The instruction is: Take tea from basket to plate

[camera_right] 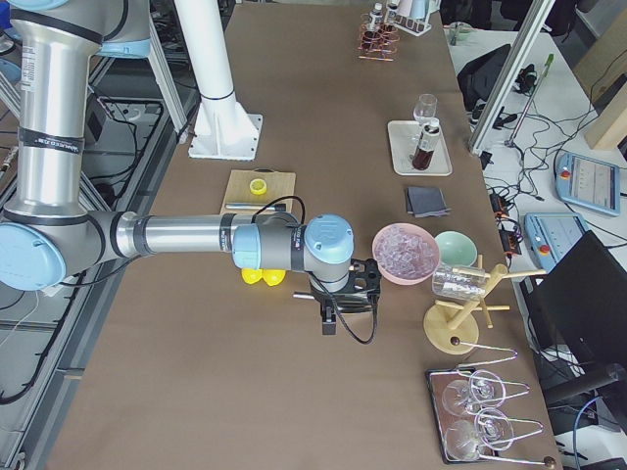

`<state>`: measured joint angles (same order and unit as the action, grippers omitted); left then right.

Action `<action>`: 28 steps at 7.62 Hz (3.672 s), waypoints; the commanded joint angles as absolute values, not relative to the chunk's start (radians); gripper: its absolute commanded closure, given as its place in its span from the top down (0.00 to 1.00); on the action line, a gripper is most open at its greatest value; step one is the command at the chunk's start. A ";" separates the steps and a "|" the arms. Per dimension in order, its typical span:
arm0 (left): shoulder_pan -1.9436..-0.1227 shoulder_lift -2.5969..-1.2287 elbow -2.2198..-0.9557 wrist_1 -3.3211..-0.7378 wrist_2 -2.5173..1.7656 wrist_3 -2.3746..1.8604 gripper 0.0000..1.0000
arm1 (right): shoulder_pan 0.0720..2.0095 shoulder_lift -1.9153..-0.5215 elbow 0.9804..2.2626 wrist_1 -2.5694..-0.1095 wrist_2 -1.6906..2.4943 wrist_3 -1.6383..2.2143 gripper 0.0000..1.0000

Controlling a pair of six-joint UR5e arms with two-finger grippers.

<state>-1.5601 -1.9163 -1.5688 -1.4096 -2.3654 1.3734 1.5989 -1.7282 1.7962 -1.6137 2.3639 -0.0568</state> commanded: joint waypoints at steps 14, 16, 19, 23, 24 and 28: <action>-1.551 -1.916 -1.575 -1.417 -2.365 1.371 0.00 | 1.626 -1.733 1.801 -1.614 2.364 -0.058 1.00; -1.549 -1.916 -1.577 -1.414 -2.365 1.365 0.83 | 1.626 -1.733 1.801 -1.614 2.364 -0.058 1.00; -1.551 -1.916 -1.582 -1.408 -2.365 1.362 0.99 | 1.628 -1.733 1.801 -1.614 2.364 -0.058 1.00; -1.604 -1.879 -1.668 -1.238 -2.369 1.187 0.99 | 1.629 -1.733 1.802 -1.614 2.365 -0.058 1.00; -1.611 -1.820 -1.678 -1.233 -2.378 1.145 0.99 | 1.629 -1.733 1.802 -1.614 2.365 -0.060 1.00; -1.664 -1.669 -1.678 -1.232 -2.470 0.721 0.99 | 1.629 -1.733 1.802 -1.614 2.367 -0.060 1.00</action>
<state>-1.6534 -1.7306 -1.6792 -1.2323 -2.4495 0.9200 1.6298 -1.7334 1.8023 -1.6138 2.3654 -0.0598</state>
